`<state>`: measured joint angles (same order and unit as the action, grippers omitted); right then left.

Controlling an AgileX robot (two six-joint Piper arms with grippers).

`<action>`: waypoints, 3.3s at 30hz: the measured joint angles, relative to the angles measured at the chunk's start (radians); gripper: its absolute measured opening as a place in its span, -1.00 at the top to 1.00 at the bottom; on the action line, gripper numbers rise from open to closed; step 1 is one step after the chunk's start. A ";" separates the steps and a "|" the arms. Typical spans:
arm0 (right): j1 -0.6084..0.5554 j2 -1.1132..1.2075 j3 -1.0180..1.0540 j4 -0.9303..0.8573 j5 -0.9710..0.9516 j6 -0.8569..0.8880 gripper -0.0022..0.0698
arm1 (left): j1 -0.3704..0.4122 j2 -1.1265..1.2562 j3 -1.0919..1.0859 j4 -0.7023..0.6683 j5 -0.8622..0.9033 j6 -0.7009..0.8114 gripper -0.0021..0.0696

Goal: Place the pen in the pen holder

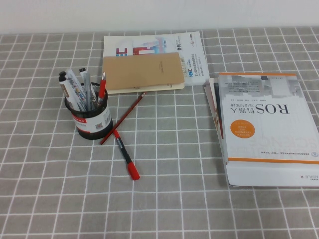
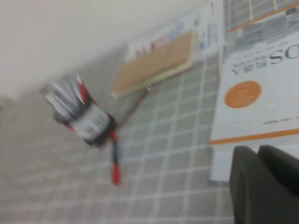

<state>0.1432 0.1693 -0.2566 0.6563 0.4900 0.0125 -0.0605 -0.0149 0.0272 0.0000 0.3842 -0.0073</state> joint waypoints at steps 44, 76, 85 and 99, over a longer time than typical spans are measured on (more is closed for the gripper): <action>0.629 1.989 -1.797 -0.606 0.738 0.073 0.95 | 0.000 0.000 0.000 0.000 0.000 0.000 0.96; 0.694 2.250 -1.981 -0.643 0.740 0.113 0.23 | 0.000 0.000 0.000 0.000 0.000 0.000 0.96; 0.704 2.262 -1.988 -0.656 0.741 0.115 0.61 | 0.000 0.000 0.000 0.000 0.000 0.000 0.96; 0.708 2.055 -1.685 -0.656 0.734 0.198 0.78 | 0.000 0.000 0.000 0.000 0.000 0.000 0.96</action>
<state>0.8514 2.2239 -1.9415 0.0000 1.2238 0.2105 -0.0605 -0.0149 0.0272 0.0000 0.3842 -0.0073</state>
